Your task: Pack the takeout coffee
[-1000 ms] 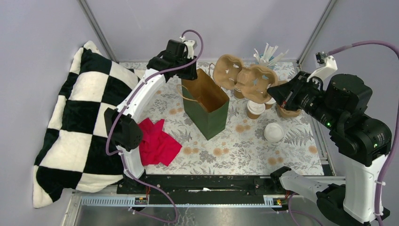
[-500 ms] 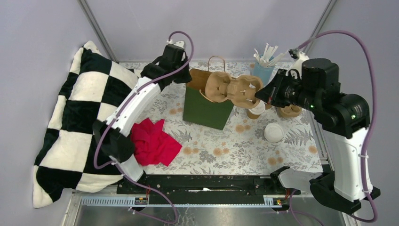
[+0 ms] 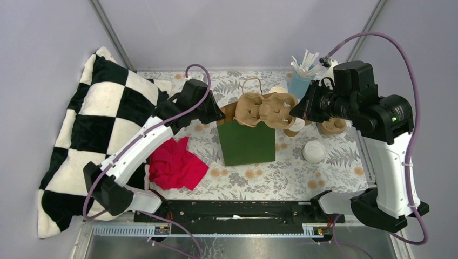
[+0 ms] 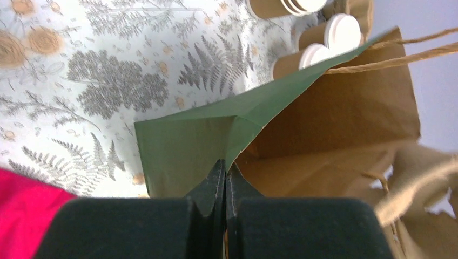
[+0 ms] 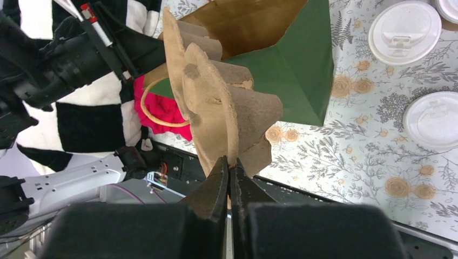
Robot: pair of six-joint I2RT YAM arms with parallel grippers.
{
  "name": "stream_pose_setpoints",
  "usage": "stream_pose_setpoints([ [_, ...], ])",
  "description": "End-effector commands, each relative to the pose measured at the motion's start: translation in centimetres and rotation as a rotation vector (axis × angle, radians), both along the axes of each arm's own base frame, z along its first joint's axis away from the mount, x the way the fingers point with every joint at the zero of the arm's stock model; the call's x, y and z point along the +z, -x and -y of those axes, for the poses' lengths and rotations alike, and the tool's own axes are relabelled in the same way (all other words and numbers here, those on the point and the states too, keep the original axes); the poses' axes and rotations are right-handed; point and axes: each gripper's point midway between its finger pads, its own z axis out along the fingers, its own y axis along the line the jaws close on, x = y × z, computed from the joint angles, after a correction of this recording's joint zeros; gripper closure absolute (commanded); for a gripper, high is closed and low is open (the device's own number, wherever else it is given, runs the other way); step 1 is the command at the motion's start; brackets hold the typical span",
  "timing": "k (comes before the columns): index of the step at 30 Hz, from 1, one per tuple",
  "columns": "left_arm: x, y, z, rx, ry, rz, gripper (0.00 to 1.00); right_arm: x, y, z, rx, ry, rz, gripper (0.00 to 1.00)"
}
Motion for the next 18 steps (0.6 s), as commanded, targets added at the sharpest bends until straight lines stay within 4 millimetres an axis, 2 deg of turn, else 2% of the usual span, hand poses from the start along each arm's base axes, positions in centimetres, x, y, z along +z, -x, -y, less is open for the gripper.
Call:
stream_pose_setpoints([
  [1,2.7,2.3,0.3,0.019,0.070,0.062,1.00,0.6,1.2,-0.4,0.105,0.013,0.028,1.00],
  [4,2.3,2.9,-0.1,0.035,0.051,0.074,1.00,1.5,2.1,-1.5,0.167,-0.048,0.038,1.00],
  [6,2.1,3.0,-0.3,0.039,0.044,0.075,1.00,3.8,3.7,-3.0,0.268,-0.154,0.082,1.00],
  [8,2.3,2.8,-0.6,0.052,0.038,0.089,1.00,5.3,4.2,-2.8,0.259,-0.197,0.144,1.00],
  [13,3.0,1.9,-1.1,0.067,0.007,0.148,1.00,3.7,3.8,0.6,0.130,-0.053,0.182,1.00],
  [15,3.1,1.8,-1.1,0.056,0.002,0.174,1.00,3.6,3.7,0.7,0.133,-0.045,0.196,1.00],
  [18,3.2,1.6,-1.2,0.047,-0.003,0.207,1.00,3.0,3.1,-0.2,0.142,-0.070,0.167,1.00],
])
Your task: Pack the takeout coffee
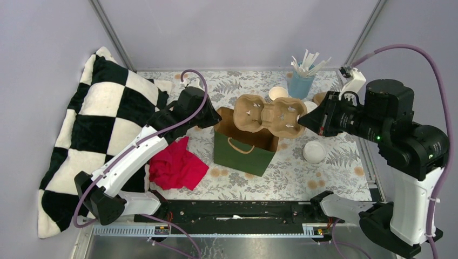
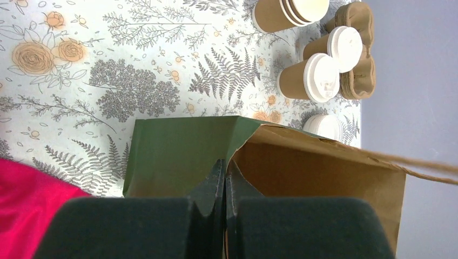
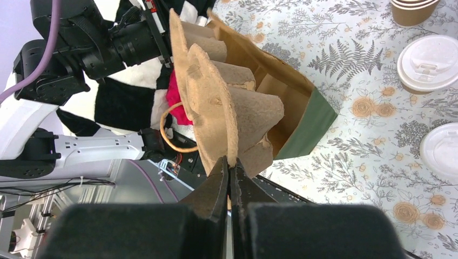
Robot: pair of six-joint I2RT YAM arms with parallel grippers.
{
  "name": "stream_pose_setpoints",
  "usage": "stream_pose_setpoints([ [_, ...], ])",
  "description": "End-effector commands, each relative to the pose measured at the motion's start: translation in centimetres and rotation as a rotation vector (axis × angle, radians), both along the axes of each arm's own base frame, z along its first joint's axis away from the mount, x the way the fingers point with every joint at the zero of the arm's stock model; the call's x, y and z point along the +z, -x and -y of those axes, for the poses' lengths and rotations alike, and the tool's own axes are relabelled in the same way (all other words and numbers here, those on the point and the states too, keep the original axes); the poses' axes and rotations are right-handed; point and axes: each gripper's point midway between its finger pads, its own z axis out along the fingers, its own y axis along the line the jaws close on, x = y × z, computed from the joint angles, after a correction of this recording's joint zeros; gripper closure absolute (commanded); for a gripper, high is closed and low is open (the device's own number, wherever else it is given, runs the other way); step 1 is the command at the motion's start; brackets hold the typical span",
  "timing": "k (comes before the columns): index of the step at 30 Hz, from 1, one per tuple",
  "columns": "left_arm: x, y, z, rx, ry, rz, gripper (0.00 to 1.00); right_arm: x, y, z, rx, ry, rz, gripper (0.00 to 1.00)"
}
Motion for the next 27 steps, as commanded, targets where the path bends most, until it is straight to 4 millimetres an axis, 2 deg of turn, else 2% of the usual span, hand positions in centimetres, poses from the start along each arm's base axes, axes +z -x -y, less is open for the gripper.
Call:
stream_pose_setpoints([
  [1,2.1,-0.8,-0.3,0.000,0.017,0.124,0.98,-1.0,-1.5,-0.8,-0.003,0.007,-0.020,1.00],
  [6,2.3,-0.4,0.0,-0.019,0.046,0.134,0.78,-2.6,-0.6,-2.5,0.079,-0.034,-0.113,1.00],
  [11,2.6,-0.2,-0.8,-0.004,0.008,0.124,0.68,-5.5,-0.4,-2.3,0.030,-0.001,-0.255,1.00],
  [15,2.3,-0.2,-1.3,-0.001,-0.028,0.119,0.71,-5.8,-1.4,-1.6,-0.081,0.005,-0.305,1.00],
  [20,2.3,-0.2,-1.3,0.006,-0.019,0.117,0.88,-6.6,-1.8,-1.5,-0.177,0.034,-0.451,1.00],
  [23,2.8,-0.4,-0.8,-0.004,-0.005,0.126,0.89,-6.1,-2.0,-2.3,-0.192,-0.020,-0.495,1.00],
  [27,3.0,-0.5,-0.6,-0.010,0.001,0.134,0.90,-4.3,-2.6,-2.7,-0.191,-0.059,-0.454,1.00],
])
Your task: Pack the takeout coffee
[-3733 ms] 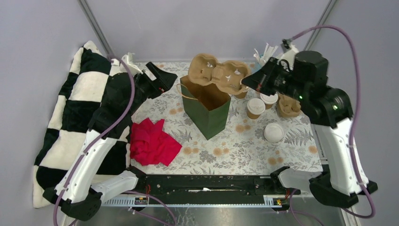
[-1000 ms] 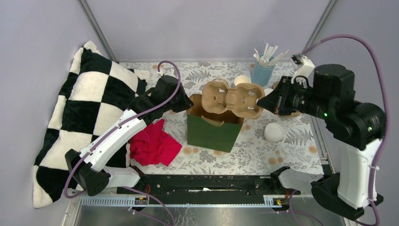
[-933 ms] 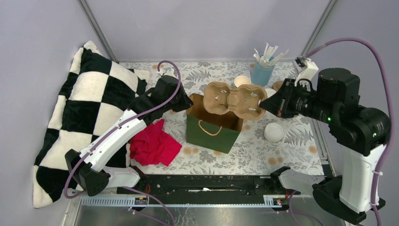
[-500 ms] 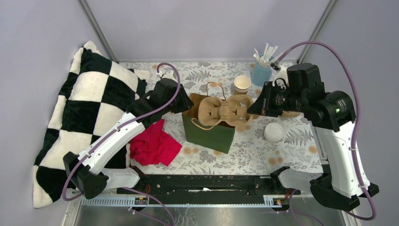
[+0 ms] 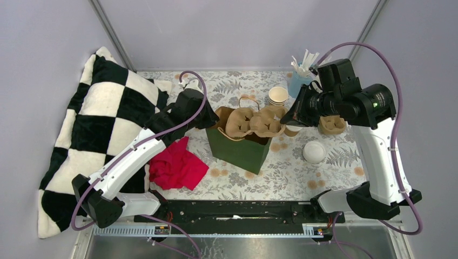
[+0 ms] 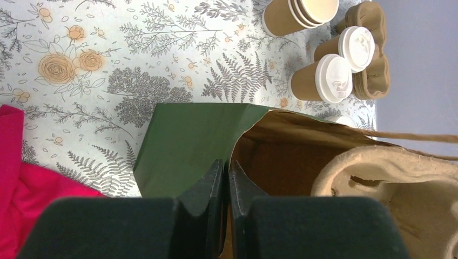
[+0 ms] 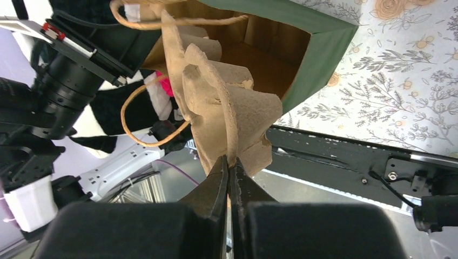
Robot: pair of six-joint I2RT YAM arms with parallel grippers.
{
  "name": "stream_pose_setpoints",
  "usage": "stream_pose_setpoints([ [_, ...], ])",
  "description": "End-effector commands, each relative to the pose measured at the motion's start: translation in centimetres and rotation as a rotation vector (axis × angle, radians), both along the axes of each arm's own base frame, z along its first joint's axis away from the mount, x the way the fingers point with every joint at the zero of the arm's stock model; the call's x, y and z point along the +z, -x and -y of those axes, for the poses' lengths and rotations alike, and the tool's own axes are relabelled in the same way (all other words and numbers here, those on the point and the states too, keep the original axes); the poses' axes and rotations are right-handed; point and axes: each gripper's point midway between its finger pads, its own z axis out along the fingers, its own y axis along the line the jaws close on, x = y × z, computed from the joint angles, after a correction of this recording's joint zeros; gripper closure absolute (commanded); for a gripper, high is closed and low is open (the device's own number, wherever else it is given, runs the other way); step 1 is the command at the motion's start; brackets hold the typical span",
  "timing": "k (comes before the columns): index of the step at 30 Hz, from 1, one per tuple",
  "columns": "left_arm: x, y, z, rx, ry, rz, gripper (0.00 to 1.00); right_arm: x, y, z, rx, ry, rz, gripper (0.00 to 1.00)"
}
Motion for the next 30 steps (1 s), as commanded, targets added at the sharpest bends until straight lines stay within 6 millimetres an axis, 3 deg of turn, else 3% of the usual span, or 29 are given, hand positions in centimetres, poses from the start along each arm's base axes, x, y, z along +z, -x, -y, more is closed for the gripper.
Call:
stream_pose_setpoints([
  [1,3.4,-0.6,0.5,-0.003,0.056,0.087,0.90,2.7,0.1,-0.2,-0.043,-0.064,0.045,1.00],
  [4,3.3,-0.6,0.4,-0.003,0.051,0.091,0.90,3.4,-0.2,-0.3,-0.058,-0.091,0.078,1.00],
  [8,3.3,-0.7,0.4,0.001,0.056,0.098,0.92,0.6,0.1,0.2,-0.066,-0.033,0.006,1.00],
  [16,3.8,-1.0,1.3,-0.010,0.092,0.099,0.99,-1.6,0.4,0.1,-0.027,0.076,-0.028,1.00],
  [24,4.0,-0.4,2.1,-0.024,0.105,0.095,1.00,-1.1,-1.8,-1.5,-0.125,0.142,0.030,1.00],
  [30,3.0,-0.3,1.9,-0.002,0.092,0.078,1.00,-0.1,-2.2,-0.5,-0.153,0.161,0.098,1.00],
])
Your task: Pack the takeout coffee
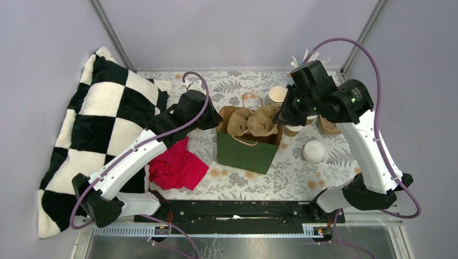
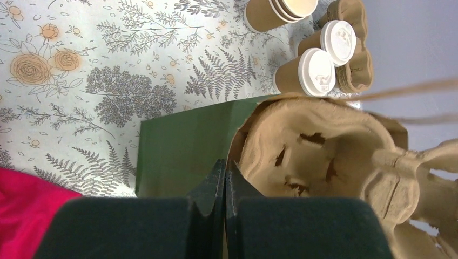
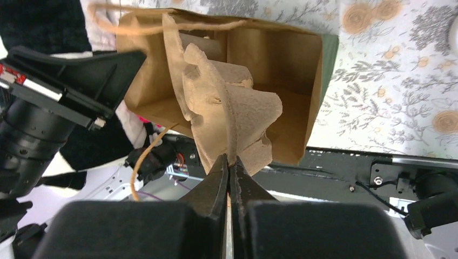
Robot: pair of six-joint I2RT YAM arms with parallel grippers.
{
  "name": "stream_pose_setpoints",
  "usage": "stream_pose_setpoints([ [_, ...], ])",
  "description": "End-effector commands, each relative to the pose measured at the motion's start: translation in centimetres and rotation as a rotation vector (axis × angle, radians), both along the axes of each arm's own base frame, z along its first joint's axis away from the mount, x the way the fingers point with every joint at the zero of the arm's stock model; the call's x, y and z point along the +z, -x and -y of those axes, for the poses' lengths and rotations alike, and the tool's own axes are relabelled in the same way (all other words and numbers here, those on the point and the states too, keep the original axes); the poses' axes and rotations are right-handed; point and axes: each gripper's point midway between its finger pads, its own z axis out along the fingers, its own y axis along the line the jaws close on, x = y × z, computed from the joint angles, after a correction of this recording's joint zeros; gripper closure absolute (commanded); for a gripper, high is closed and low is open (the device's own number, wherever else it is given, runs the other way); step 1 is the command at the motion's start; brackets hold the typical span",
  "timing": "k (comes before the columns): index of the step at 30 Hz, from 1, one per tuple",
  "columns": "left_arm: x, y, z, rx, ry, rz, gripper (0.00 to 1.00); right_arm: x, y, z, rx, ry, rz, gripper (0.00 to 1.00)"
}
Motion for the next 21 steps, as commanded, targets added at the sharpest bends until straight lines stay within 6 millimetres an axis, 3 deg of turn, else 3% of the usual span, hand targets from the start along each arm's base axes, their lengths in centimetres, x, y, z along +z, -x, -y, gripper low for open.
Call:
stream_pose_setpoints([
  [1,2.1,-0.7,0.3,0.033,0.054,0.059,1.00,1.8,-0.5,2.1,-0.078,0.028,0.104,1.00],
  [4,2.0,-0.5,-0.1,0.046,0.057,0.064,1.00,1.2,0.0,2.3,-0.055,0.043,0.094,1.00],
  [7,2.0,-0.4,0.1,0.039,0.070,0.056,1.00,0.0,0.0,0.6,-0.003,0.046,0.044,1.00],
  [14,1.6,-0.3,0.8,0.021,0.082,0.035,1.00,-0.8,-0.9,-2.8,0.070,0.105,0.047,1.00],
  [21,1.6,0.2,0.6,0.019,0.091,0.038,0.99,-2.2,-2.5,-4.8,0.074,0.112,0.096,1.00],
])
